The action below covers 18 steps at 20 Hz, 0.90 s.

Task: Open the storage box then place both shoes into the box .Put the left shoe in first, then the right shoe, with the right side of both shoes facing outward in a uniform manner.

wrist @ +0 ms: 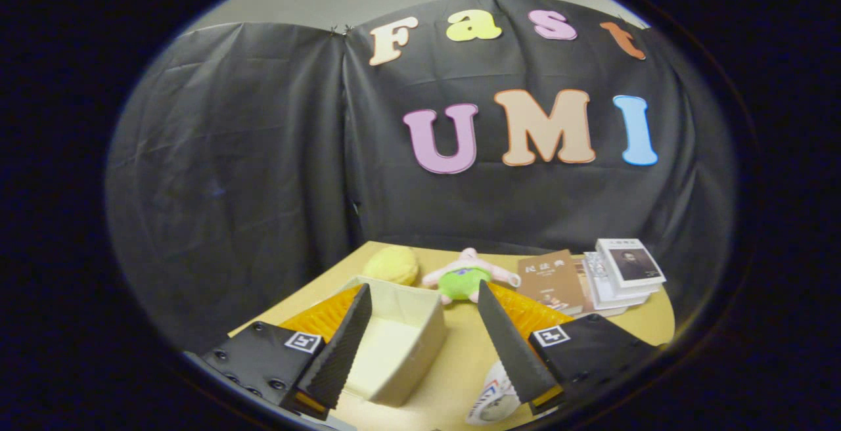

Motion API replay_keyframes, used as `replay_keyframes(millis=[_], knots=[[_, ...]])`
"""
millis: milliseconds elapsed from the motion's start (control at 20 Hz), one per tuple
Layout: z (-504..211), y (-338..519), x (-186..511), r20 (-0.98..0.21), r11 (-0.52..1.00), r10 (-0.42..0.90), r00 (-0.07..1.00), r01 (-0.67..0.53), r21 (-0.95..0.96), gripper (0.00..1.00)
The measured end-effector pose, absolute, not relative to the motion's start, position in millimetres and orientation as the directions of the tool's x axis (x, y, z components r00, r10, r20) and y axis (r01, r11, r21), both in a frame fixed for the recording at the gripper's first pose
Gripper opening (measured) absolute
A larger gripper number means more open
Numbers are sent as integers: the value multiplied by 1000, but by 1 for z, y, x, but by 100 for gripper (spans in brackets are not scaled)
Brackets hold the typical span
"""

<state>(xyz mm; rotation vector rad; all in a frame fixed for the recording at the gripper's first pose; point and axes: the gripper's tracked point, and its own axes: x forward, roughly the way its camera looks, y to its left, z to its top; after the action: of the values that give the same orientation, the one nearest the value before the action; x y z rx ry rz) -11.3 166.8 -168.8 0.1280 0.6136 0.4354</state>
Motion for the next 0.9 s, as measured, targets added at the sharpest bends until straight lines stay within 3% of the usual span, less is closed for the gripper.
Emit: replay_keyframes(millis=[400,900], knots=[[-235,68,-27,-649,940,325,688,-312,140,100],[-351,31,-82,-820,917,320,474,-373,143,100]])
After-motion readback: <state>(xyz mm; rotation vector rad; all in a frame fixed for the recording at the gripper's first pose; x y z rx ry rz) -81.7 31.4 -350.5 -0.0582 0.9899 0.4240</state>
